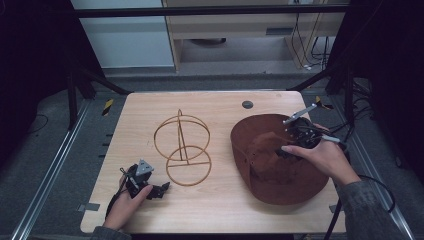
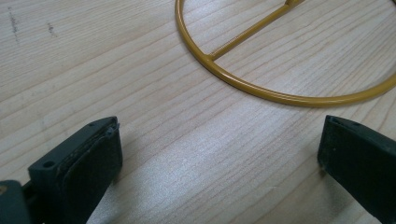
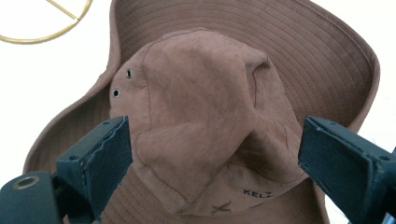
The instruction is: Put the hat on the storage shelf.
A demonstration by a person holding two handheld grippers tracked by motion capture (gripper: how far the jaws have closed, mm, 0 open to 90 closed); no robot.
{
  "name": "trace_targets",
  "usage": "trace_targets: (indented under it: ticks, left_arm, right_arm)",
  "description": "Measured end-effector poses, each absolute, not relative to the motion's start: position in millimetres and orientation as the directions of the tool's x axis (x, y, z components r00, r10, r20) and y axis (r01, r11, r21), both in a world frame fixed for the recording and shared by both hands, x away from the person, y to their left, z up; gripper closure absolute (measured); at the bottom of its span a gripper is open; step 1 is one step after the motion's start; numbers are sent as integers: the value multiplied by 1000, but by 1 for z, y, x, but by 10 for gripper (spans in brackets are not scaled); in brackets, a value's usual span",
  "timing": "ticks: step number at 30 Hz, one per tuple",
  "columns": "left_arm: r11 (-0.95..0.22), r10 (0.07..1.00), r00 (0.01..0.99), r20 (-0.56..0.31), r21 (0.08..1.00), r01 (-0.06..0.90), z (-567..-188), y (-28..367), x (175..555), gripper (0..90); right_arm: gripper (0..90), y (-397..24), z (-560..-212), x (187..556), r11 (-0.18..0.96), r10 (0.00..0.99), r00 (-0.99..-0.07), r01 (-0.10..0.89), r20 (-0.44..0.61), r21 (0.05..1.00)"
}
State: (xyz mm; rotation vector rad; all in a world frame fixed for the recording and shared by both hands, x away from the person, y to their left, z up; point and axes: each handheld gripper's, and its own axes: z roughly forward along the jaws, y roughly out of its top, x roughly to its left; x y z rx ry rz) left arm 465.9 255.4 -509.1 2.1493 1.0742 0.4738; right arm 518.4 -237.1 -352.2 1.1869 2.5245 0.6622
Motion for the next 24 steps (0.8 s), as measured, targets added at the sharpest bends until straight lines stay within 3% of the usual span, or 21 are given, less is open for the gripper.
trace_targets:
  ticks: [12,24]
  left_arm:
    - [-429,805,593,20,710,558,-509,255,466,0]
    - [-426,806,592,17,711,559,-509,255,466,0]
  right_arm:
    - [128,-228,-364,550,583,773,-633,679,-46,446]
    - [166,-224,-374,558,597,762,-647,686,-26,415]
